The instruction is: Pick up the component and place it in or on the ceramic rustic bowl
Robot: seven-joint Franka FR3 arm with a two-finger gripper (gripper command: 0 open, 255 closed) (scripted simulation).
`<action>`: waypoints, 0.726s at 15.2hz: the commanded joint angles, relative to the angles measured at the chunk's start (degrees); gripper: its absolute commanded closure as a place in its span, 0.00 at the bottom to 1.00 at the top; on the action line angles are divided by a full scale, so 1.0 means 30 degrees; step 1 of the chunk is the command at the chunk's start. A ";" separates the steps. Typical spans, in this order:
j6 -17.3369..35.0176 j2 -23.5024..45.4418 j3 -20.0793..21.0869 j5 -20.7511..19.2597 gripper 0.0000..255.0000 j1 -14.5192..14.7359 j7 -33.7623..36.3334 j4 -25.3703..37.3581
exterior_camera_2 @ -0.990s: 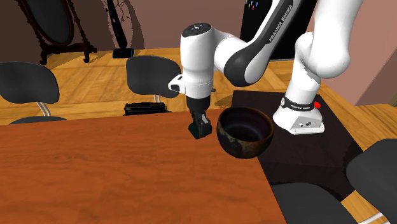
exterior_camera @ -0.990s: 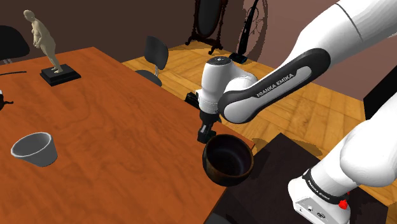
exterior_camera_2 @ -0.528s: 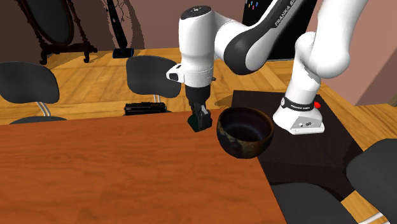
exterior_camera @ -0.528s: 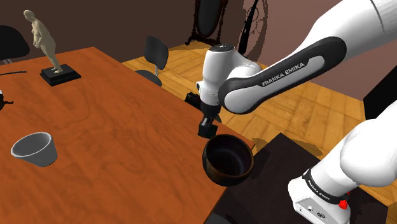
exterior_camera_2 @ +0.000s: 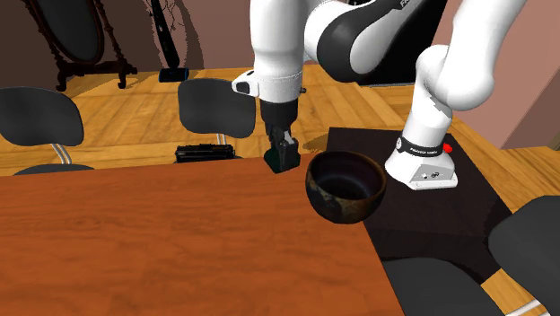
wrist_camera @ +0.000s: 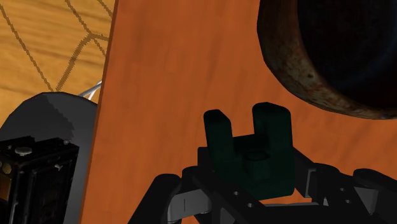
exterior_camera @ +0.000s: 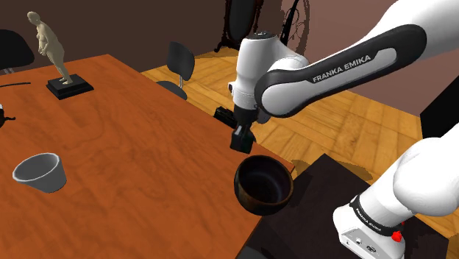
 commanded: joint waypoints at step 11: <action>-0.3253 -0.1728 -0.0393 0.0669 1.00 0.0077 -0.0605 0.1647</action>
